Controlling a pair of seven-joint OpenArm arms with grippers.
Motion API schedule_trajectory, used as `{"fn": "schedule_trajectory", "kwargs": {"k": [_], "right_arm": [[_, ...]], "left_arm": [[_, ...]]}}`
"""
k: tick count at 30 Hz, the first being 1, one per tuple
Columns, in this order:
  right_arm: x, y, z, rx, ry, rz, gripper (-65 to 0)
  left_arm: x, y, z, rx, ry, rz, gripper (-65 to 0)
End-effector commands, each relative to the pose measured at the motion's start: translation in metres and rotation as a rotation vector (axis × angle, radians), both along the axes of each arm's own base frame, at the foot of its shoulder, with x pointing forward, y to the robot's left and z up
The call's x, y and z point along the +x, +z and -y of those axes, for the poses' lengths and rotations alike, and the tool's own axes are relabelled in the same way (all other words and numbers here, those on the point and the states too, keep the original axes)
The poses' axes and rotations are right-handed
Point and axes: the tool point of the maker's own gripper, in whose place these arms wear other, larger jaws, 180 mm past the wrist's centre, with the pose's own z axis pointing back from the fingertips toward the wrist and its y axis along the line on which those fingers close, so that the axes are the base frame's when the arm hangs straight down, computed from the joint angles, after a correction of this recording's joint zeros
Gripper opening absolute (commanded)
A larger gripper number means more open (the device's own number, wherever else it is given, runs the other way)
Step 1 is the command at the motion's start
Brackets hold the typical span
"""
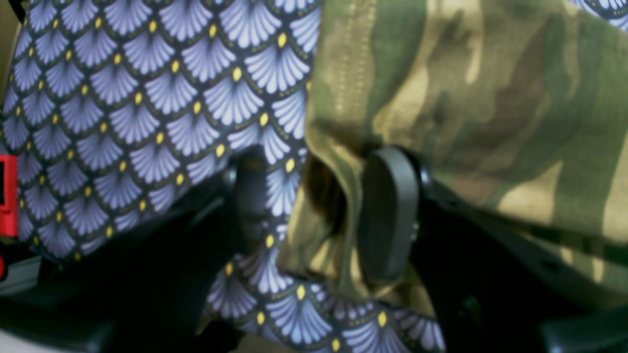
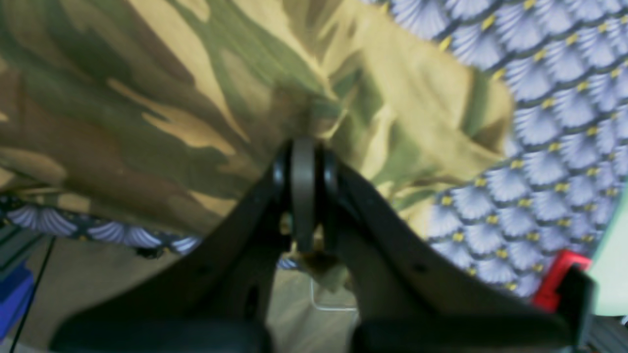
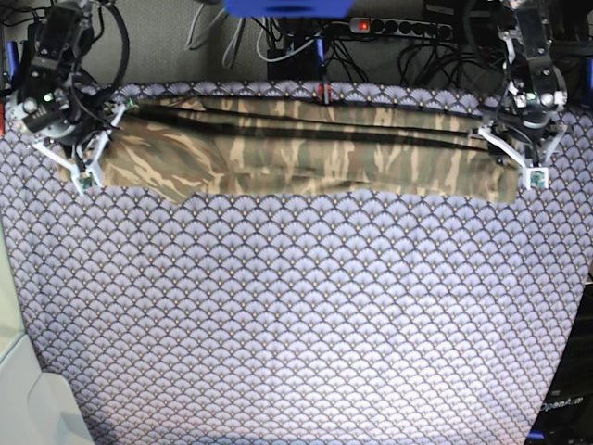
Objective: Fold the T-shirt properly
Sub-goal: 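Fold the sleeve in onto the folded shirt with the right gripper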
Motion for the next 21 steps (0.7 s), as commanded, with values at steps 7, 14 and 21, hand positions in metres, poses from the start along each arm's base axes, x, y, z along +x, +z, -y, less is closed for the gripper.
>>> {"fn": "schedule_trajectory", "kwargs": {"k": [7, 14, 21], "right_arm": [[-0.002, -0.015, 0.004, 0.028, -0.011, -0.015, -59.8], [-0.011, -0.032, 0.014, 0.064, -0.073, -0.057, -42.5], [-0.01, -0.034, 0.012, 0.067, -0.068, -0.061, -42.5]], "left_arm": [[0.004, 0.008, -0.007, 0.023, 0.004, 0.019, -23.9], [0.009, 0.011, -0.005, 0.02, -0.002, 0.036, -20.8], [0.024, 0.006, 0.005, -0.02, -0.053, 0.033, -20.7]]}}
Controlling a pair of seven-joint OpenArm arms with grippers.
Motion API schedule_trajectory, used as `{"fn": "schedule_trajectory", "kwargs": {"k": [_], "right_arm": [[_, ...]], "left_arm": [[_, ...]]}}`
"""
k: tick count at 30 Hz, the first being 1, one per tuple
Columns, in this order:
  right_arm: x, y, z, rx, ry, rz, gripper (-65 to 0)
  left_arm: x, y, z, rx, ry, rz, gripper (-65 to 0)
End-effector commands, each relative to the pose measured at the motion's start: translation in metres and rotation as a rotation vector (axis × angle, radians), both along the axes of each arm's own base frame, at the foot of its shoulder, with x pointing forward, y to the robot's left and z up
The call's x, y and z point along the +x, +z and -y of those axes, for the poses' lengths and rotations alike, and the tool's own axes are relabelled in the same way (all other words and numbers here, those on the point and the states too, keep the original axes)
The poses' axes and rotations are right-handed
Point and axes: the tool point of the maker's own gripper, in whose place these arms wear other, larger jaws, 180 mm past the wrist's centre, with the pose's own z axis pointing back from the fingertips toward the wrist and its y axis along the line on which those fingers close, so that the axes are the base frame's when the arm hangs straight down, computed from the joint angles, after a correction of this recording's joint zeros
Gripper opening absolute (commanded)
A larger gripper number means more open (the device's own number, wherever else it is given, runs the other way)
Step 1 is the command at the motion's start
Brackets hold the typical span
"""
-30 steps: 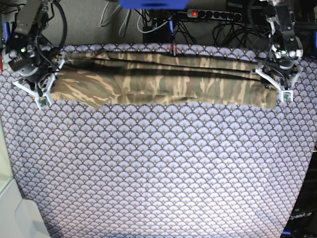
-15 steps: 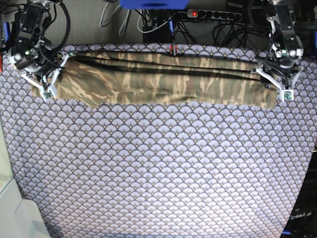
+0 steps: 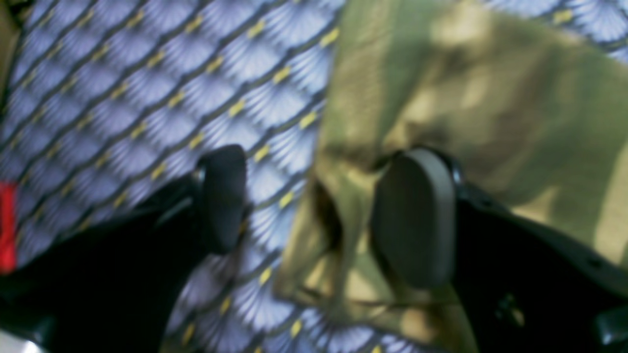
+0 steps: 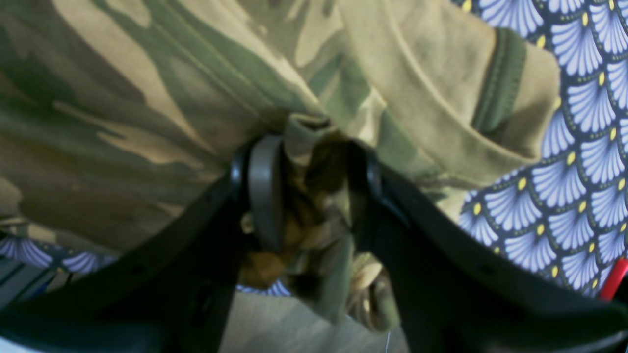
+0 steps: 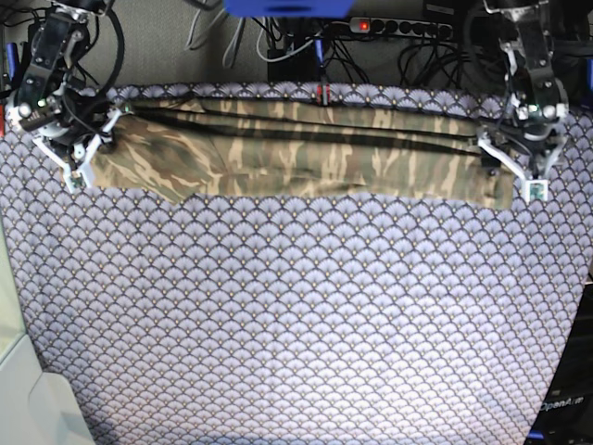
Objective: Fold the T-shirt properly
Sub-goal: 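Fold the sleeve in onto the folded shirt with the right gripper, then adjust the left gripper's hold on the folded edge corner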
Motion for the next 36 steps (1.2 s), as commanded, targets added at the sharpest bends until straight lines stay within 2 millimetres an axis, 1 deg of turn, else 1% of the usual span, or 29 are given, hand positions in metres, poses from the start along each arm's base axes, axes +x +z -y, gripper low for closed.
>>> {"fn": "schedule_trajectory", "kwargs": {"k": [1, 6, 9, 10, 11, 12, 14, 15, 17, 18, 19, 21, 24, 26, 27, 29, 30, 32, 35, 36], "right_arm": [[-0.01, -0.007, 0.002, -0.019, 0.008, -0.055, -42.5], [-0.01, -0.007, 0.002, -0.02, 0.008, -0.056, -42.5], [-0.009, -0.006, 0.003, -0.023, 0.008, -0.055, -42.5], [-0.008, -0.006, 0.003, -0.024, 0.008, -0.052, -42.5], [-0.008, -0.005, 0.003, -0.024, 0.008, -0.051, -42.5], [-0.004, -0.004, 0.003, -0.024, 0.008, -0.043, -42.5], [-0.003, -0.004, 0.003, -0.024, 0.009, -0.042, -42.5], [-0.003, -0.004, 0.003, -0.024, 0.009, -0.042, -42.5], [-0.003, -0.003, 0.003, -0.024, 0.009, -0.041, -42.5], [-0.003, -0.003, 0.003, -0.024, 0.009, -0.041, -42.5], [-0.003, -0.003, 0.003, -0.024, 0.009, -0.041, -42.5], [-0.003, -0.003, 0.003, -0.026, 0.01, -0.041, -42.5], [-0.003, -0.003, 0.003, -0.026, 0.01, -0.041, -42.5], [-0.003, -0.003, 0.003, -0.026, 0.01, -0.041, -42.5], [-0.003, -0.003, 0.003, -0.026, 0.01, -0.041, -42.5], [-0.003, -0.003, 0.003, -0.026, 0.01, -0.041, -42.5], [-0.003, -0.003, 0.003, -0.026, 0.01, -0.041, -42.5], [-0.004, -0.003, 0.004, -0.026, 0.007, -0.042, -42.5], [-0.004, -0.003, 0.004, -0.026, 0.007, -0.042, -42.5], [-0.003, -0.003, 0.004, -0.026, 0.008, -0.042, -42.5]], "left_arm": [[0.003, -0.001, -0.002, -0.004, -0.004, -0.002, -20.7], [-0.011, -0.034, 0.008, -0.065, -0.027, -0.083, -20.9], [-0.017, -0.044, 0.019, -0.099, -0.041, -0.109, -21.5], [-0.018, -0.046, 0.021, -0.106, -0.052, -0.118, -23.0], [-0.02, -0.05, 0.024, -0.115, -0.06, -0.128, -25.7], [-0.023, -0.055, 0.028, -0.129, -0.069, -0.141, -29.8], [-0.028, -0.063, 0.037, -0.159, -0.087, -0.161, -41.2], [-0.027, -0.065, 0.04, -0.168, -0.094, -0.165, -47.6], [-0.03, -0.072, 0.041, -0.181, -0.095, -0.184, -58.7], [-0.032, -0.074, 0.041, -0.184, -0.093, -0.19, -63.0], [-0.033, -0.074, 0.041, -0.183, -0.092, -0.192, -65.0], [-0.032, -0.074, 0.04, -0.182, -0.092, -0.192, -63.7], [-0.031, -0.071, 0.039, -0.175, -0.095, -0.186, -63.7], [-0.026, -0.063, 0.038, -0.162, -0.104, -0.162, -63.7], [-0.021, -0.056, 0.039, -0.153, -0.111, -0.14, -63.7], [-0.008, -0.035, 0.041, -0.127, -0.13, -0.082, -63.7], [-0.008, -0.028, 0.042, -0.115, -0.14, -0.065, -63.7], [0.001, -0.007, 0.051, -0.098, -0.159, -0.007, -63.7], [0.011, 0.021, 0.058, -0.067, -0.173, 0.016, -63.7], [0.019, 0.034, 0.058, -0.055, -0.177, 0.036, -63.7]]}}
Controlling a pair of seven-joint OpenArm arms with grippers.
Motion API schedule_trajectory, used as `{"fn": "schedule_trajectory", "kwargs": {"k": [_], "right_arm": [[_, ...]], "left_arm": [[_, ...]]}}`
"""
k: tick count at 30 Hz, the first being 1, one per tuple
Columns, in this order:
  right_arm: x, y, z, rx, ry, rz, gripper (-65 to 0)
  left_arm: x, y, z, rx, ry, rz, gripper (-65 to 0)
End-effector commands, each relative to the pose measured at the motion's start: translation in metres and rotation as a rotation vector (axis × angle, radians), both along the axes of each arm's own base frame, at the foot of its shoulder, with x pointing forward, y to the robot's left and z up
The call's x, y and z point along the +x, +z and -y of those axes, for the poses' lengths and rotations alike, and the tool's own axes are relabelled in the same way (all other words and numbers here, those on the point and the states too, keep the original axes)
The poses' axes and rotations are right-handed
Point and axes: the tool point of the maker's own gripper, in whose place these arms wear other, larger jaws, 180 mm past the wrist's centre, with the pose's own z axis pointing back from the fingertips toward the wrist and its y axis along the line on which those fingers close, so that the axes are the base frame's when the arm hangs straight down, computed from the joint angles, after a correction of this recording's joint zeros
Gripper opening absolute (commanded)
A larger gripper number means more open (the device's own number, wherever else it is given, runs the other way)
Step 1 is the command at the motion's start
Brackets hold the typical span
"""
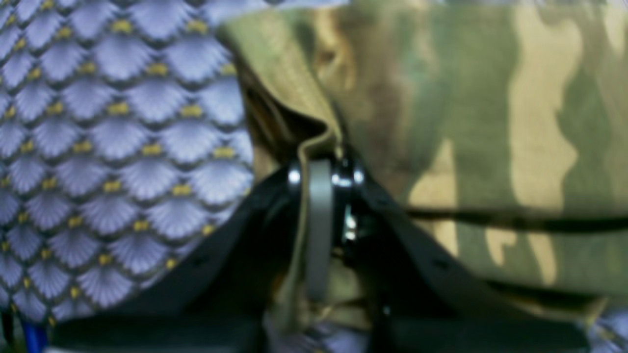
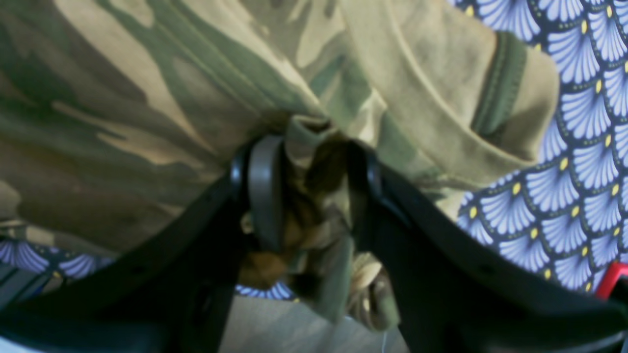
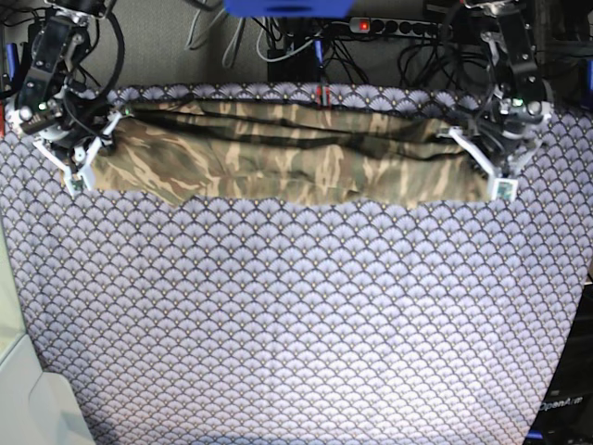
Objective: Fold the T-shirt properly
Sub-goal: 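Adjust the left gripper's hold on the folded edge corner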
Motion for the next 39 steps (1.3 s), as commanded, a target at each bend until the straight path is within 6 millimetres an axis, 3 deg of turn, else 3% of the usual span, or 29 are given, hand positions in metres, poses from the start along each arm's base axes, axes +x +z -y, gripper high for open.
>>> {"fn": "schedule_trajectory", "kwargs": {"k": [1, 5, 9, 13, 20, 25, 33, 39], "right_arm": [[-0.008, -0.004, 0.003, -0.025, 0.006, -0.048, -42.5], [-0.008, -0.005, 0.002, -0.023, 0.008, -0.048, -42.5], [-0.008, -0.005, 0.002, -0.021, 0.007, -0.048, -42.5], [-0.007, -0.004, 0.002, -0.021, 0.007, -0.047, -42.5], [-0.007, -0.004, 0.002, -0.021, 0.007, -0.047, -42.5], [-0.007, -0.004, 0.002, -0.021, 0.007, -0.047, -42.5], [-0.009, -0.005, 0.002, -0.021, 0.007, -0.05, -42.5], [-0.01, -0.006, 0.002, -0.021, 0.007, -0.053, -42.5]], "left_arm": [[0.025, 0.032, -0.002, 0.018, -0.001, 0.113, -63.7], [0.032, 0.06, 0.007, 0.037, -0.007, 0.161, -63.7], [0.032, 0.08, 0.028, 0.038, -0.037, 0.184, -63.7], [0.028, 0.081, 0.041, 0.038, -0.067, 0.163, -63.7], [0.029, 0.079, 0.034, 0.045, -0.061, 0.173, -63.7], [0.031, 0.073, 0.018, 0.074, -0.053, 0.15, -63.7], [0.036, 0.049, -0.044, 0.059, 0.117, 0.088, -63.2], [0.04, 0.034, -0.062, 0.056, 0.129, 0.036, -62.1]]}}
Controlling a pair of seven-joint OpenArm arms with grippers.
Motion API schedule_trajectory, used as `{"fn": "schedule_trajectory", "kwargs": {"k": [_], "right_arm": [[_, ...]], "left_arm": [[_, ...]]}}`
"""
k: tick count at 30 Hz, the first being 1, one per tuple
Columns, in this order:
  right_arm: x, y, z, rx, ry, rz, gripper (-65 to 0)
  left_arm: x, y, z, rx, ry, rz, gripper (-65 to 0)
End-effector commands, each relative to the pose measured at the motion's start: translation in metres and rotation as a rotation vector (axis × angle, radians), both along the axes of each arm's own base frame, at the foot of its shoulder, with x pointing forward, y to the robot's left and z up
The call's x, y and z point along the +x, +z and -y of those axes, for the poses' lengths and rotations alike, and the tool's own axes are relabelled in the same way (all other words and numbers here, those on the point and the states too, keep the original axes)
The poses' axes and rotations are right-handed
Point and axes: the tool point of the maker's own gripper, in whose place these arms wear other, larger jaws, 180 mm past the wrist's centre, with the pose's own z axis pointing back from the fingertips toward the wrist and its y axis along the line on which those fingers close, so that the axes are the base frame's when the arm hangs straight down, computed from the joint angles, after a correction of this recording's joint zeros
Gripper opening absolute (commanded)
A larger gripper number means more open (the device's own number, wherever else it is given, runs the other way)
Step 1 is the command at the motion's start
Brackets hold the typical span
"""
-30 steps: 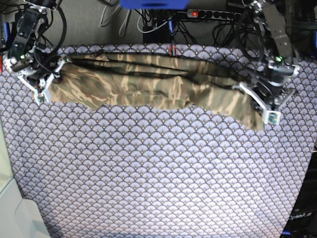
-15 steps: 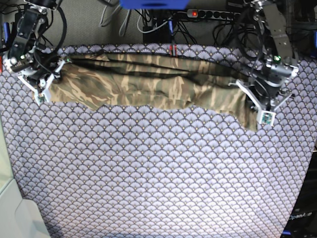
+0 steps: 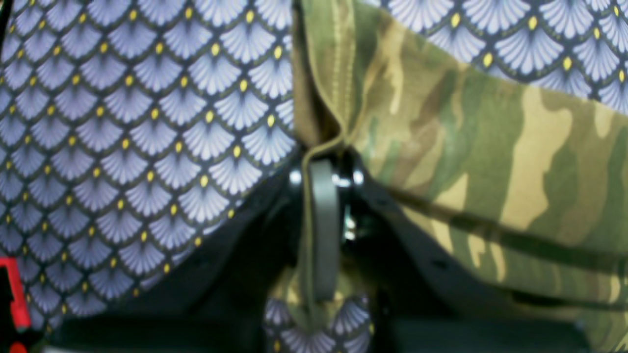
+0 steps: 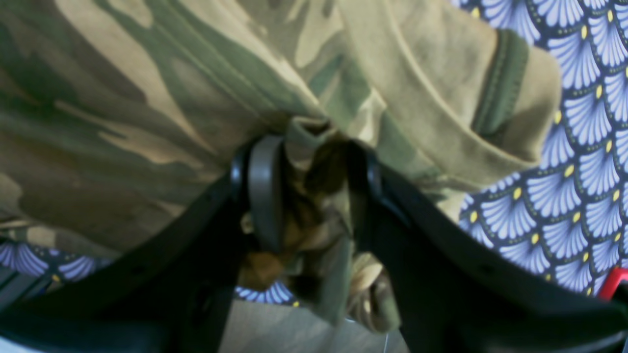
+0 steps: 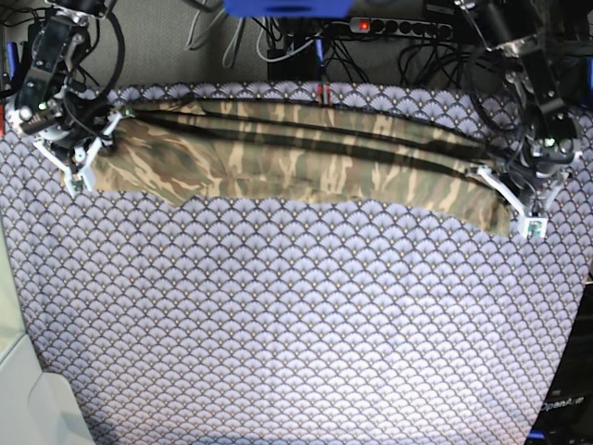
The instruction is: Fold the T-shirt properly
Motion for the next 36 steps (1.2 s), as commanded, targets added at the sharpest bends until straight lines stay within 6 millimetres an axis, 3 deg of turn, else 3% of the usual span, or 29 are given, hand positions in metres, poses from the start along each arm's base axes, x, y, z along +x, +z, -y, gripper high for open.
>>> {"fn": "schedule_trajectory", "kwargs": {"k": [1, 3, 8, 11, 24, 36], "right_arm": [[-0.011, -0.006, 0.002, -0.02, 0.007, -0.056, -42.5], [-0.011, -0.006, 0.002, -0.02, 0.007, -0.056, -42.5], [-0.012, -0.007, 0.002, -0.018, 0.008, -0.057, -42.5], [-0.012, -0.007, 0.002, -0.018, 0.008, -0.057, -42.5], [-0.012, -0.006, 0.004, -0.024, 0.009, -0.058, -42.5], [-0.01, -0.006, 0.004, -0.023, 0.008, -0.054, -42.5]], "left_arm": [[0.005, 0.01, -0.012, 0.034, 0.012, 0.026, -59.4], [0.004, 0.009, -0.011, 0.03, 0.015, 0.026, -49.7], [0.001, 0.007, -0.009, 0.03, 0.004, 0.07, -15.7], [0.0, 0.004, -0.008, 0.026, 0.0, 0.077, -4.5], [-0.002, -0.044, -0.007, -0.065, 0.035, 0.013, -3.6], [0.001, -0.046, 0.004, -0.065, -0.004, 0.004, -3.6]]}}
